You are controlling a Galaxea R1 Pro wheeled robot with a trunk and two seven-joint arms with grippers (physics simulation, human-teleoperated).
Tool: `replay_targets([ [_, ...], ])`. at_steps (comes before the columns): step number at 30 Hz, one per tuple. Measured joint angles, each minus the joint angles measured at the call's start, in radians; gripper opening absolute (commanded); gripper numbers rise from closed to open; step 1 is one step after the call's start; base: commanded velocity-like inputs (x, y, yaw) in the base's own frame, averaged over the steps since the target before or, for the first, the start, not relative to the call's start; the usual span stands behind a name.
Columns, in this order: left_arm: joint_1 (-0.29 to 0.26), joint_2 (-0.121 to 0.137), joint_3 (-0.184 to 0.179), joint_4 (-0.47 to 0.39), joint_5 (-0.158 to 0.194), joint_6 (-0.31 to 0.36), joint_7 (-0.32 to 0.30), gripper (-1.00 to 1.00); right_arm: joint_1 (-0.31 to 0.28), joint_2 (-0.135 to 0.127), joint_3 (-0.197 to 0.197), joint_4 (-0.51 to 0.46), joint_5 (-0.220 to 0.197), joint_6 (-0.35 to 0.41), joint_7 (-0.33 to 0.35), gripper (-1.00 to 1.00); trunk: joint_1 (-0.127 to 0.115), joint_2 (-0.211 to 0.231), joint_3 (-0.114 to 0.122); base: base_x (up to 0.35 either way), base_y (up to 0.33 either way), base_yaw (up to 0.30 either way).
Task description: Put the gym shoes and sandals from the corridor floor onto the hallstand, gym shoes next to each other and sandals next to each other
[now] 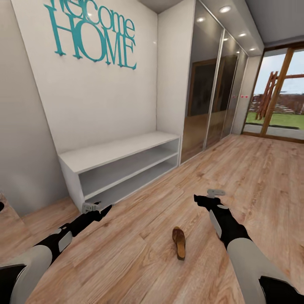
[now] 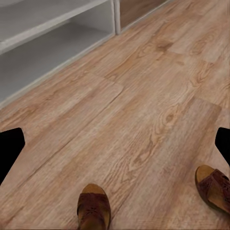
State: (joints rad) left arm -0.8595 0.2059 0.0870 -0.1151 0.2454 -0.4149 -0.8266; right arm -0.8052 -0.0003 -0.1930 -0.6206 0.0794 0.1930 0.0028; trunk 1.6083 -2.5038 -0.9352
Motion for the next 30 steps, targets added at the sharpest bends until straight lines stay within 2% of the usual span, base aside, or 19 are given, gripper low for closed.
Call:
replay_targets([
  [6, 0.0, 0.0, 0.0, 0.0, 0.0, 0.0, 0.0, 1.0, 0.0, 0.0, 0.0, 0.001, 0.001, 0.0, 0.0, 1.0, 0.0, 0.0, 0.0, 0.0, 0.0, 0.151],
  [26, 0.0, 0.001, 0.0, -0.001, -0.001, 0.0, 0.0, 1.0, 0.0, 0.0, 0.001, -0.001, 0.0, 0.005, -0.001, 1.0, 0.0, 0.0, 0.0, 0.0, 0.0, 0.006],
  [29, 0.0, 0.004, 0.0, -0.002, -0.003, 0.0, -0.001, 1.0, 0.0, 0.001, 0.001, -0.004, -0.007, 0.088, -0.003, 1.0, 0.0, 0.0, 0.0, 0.0, 0.0, 0.0],
  [30, 0.0, 0.004, 0.0, -0.003, -0.004, 0.0, 0.0, 1.0, 0.0, 0.0, -0.001, -0.005, -0.007, 0.161, -0.001, 1.0, 0.0, 0.0, 0.0, 0.0, 0.0, 0.0],
])
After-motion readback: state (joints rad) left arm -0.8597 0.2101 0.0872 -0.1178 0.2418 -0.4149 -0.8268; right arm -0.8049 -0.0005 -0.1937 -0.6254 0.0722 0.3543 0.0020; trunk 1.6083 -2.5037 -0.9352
